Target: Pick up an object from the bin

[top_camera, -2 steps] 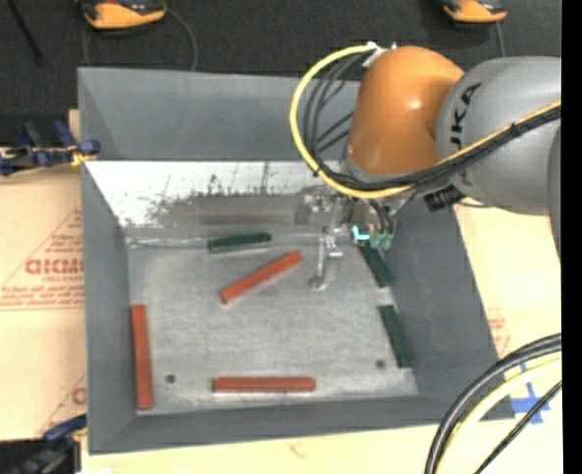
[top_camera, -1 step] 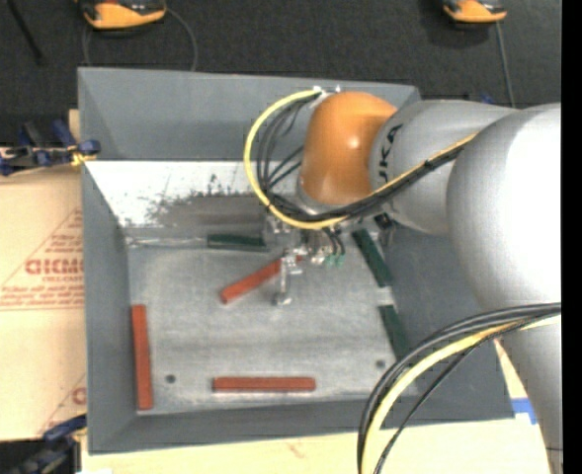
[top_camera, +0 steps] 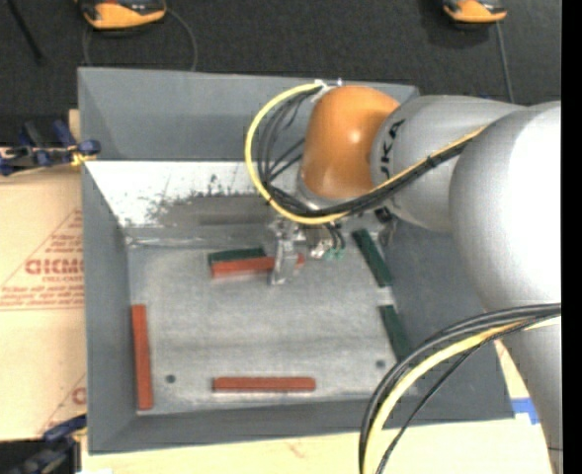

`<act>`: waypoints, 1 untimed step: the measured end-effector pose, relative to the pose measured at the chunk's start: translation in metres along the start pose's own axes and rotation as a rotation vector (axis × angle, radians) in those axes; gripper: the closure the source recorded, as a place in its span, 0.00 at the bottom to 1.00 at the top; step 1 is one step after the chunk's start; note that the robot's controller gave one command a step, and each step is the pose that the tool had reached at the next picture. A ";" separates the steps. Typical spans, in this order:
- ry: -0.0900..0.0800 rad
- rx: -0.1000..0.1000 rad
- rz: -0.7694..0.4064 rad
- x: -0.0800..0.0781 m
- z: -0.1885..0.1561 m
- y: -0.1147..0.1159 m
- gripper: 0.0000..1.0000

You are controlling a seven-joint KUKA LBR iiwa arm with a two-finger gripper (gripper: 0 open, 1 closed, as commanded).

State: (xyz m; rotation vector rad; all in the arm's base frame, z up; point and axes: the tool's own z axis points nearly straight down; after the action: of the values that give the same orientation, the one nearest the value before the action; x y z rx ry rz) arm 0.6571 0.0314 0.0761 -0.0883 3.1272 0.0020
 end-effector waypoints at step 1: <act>0.000 0.003 -0.219 0.006 -0.135 -0.026 1.00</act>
Offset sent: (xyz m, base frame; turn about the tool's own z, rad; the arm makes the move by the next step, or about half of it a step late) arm -0.0093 -0.0248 0.1289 -0.2215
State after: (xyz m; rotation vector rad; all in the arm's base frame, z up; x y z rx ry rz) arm 0.6508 0.0044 0.2109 -0.4293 3.0989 -0.0051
